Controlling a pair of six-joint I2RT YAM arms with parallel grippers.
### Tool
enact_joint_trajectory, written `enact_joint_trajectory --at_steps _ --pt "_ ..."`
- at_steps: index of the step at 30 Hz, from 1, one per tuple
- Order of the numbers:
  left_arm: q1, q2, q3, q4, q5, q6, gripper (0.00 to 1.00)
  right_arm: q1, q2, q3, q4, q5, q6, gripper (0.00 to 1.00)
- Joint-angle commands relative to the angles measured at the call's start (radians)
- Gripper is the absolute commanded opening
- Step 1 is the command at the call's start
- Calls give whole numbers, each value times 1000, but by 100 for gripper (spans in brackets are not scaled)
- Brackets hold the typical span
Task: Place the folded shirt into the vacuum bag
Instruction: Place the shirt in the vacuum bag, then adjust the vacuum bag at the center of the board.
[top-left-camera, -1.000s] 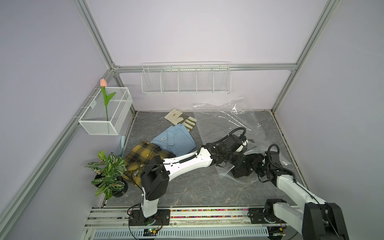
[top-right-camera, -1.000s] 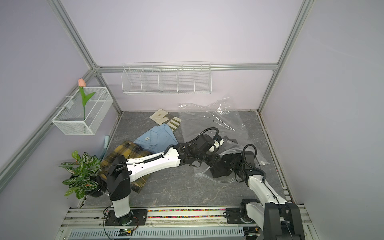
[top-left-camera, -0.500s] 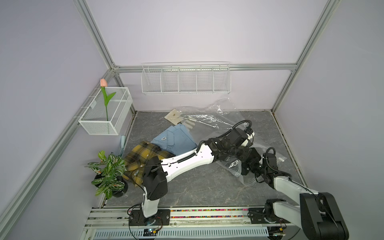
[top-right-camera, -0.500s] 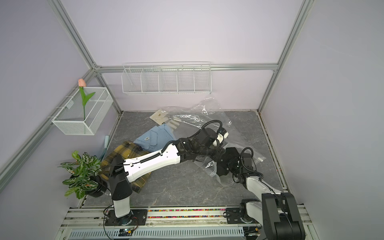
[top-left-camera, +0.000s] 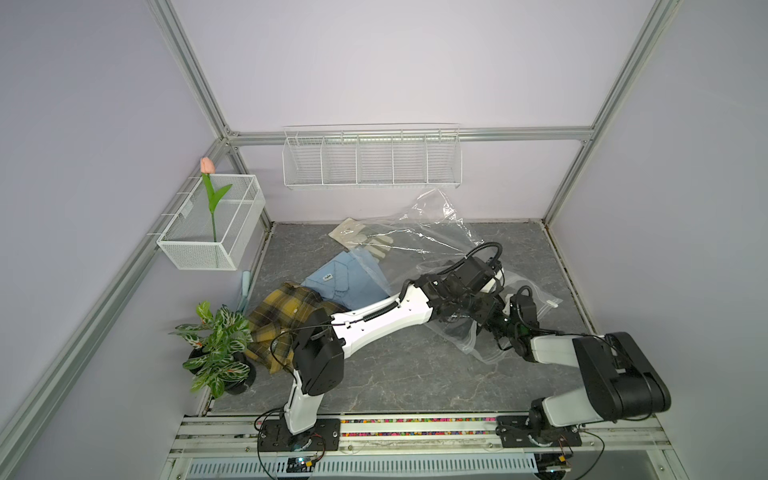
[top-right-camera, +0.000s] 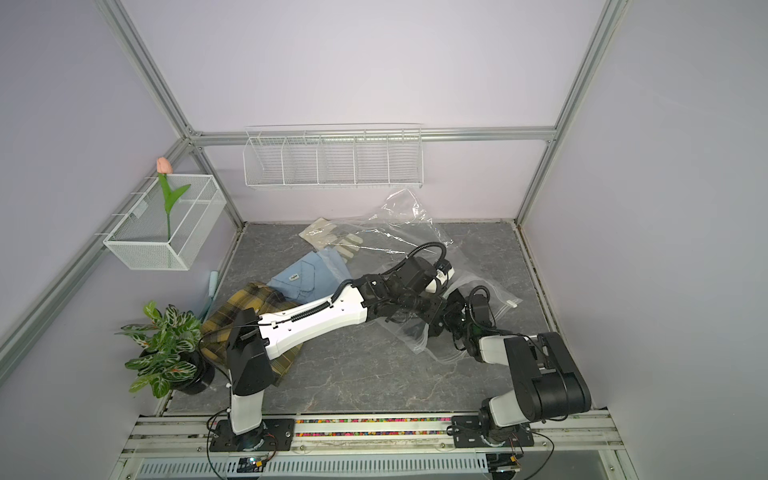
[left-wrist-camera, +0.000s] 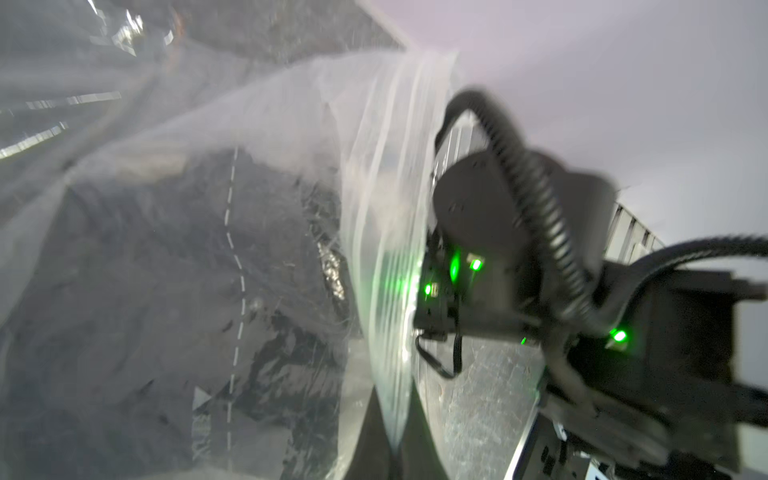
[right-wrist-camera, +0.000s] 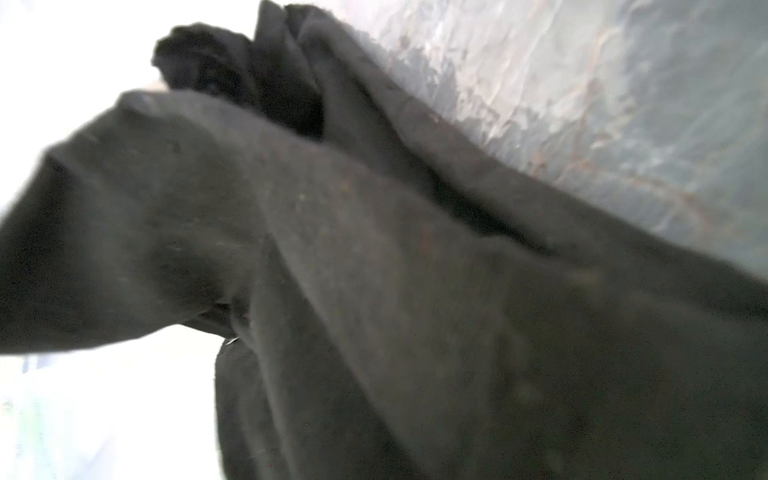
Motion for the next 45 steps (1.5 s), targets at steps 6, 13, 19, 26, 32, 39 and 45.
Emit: enact_joint_trajectory --at_steps 6,13,19,26,32,39,45 --pt "4 164 257 -40 100 96 0 -78 -122 -67 -26 -13 11 7" --pt "-54 244 407 -129 210 128 0 -258 -257 -82 -147 -57 -47 7" --pt "-97 71 61 2 250 61 0 -288 -285 -106 -160 -29 -51 7" --pt "-64 -141 -360 118 181 -97 30 -287 -274 -135 -153 6 -56 7" --pt "94 -344 -694 231 54 -265 51 -284 -288 -150 -163 14 -61 7" --pt "286 -361 -872 344 -44 -426 57 -257 -337 -130 -220 30 -63 7" --pt "379 -228 -889 576 59 -490 57 -214 -408 -147 -282 82 -51 7"
